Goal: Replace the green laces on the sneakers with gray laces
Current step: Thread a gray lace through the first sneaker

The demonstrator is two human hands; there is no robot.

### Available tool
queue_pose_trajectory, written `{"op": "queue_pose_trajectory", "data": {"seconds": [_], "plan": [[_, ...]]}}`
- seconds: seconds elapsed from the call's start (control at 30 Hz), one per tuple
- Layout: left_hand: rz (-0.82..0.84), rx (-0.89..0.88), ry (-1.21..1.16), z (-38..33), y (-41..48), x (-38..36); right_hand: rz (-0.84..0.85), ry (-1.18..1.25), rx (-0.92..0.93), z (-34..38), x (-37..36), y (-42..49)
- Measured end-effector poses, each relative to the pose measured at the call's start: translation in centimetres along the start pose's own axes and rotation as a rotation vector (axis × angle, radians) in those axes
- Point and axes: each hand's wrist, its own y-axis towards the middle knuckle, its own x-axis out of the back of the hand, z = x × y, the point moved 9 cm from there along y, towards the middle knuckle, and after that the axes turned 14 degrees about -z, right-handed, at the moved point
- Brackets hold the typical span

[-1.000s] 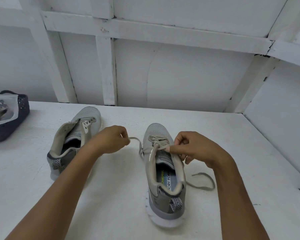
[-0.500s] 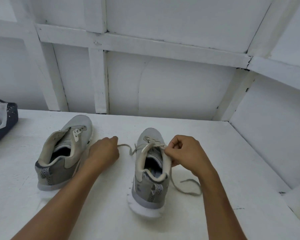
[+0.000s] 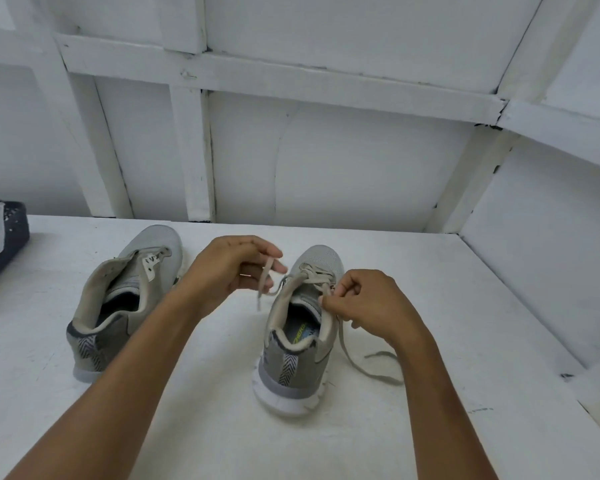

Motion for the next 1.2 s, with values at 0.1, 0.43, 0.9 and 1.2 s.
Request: {"op": "queue_pose_trajectory", "data": {"seconds": [0.1,0.43,0.9,1.2], "plan": [[-0.003,-0.15,0.095,-1.7,-0.1,-0.1,-0.016,-0.01,0.013,0.4,0.2,0.3],[-0.086,-0.256,0.131,-3.2,0.8,-0.8,0.066,0.127,-0.016,0.2,-0.2,0.6],[0.149,-0.319,0.539,-3.0,0.4,-3.6,0.17,0.318,-0.148,-0.4,-1.5,0.6],[0.195,-0.39,0.776,-2.4,-0.5,-4.9,0.199,0.39,-0.206,-1.0,-1.5,0.3]]}}
